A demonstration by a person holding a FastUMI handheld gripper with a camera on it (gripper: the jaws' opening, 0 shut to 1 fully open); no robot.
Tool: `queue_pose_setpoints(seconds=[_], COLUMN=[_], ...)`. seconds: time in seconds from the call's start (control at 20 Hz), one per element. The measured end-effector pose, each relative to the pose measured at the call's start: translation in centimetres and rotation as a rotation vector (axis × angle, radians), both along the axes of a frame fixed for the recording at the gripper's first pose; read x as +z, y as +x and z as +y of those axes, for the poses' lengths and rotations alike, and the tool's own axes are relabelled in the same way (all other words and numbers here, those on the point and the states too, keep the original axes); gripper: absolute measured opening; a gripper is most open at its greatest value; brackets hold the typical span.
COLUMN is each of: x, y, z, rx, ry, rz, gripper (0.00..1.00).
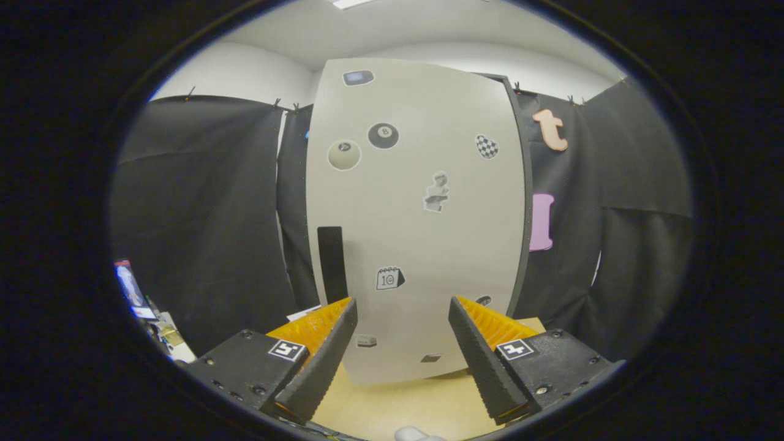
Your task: Open the shoe cabinet door, grab the shoes and put them into the shoe cabinet, then close the shoe cabinet door.
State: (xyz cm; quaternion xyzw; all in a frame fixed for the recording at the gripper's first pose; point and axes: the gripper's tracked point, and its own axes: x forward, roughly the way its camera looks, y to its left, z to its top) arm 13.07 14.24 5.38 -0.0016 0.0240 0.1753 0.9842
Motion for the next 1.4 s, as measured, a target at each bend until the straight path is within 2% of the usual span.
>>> queue_pose_setpoints(seconds=[0.3, 0.9, 1.15, 1.4], x=[0.6, 4.2, 5.1, 5.0], y=[-0.2, -1.3, -2.1, -2.4], z=[-3.8, -13.1, -14.1, -13.3], rx=[-0.057, -0.245, -0.265, -0.250], ry=[0.023, 0.016, 0.012, 0.024], rz=[0.008, -0.042, -0.064, -0.052], gripper=[0.98, 0.98, 0.98, 0.99])
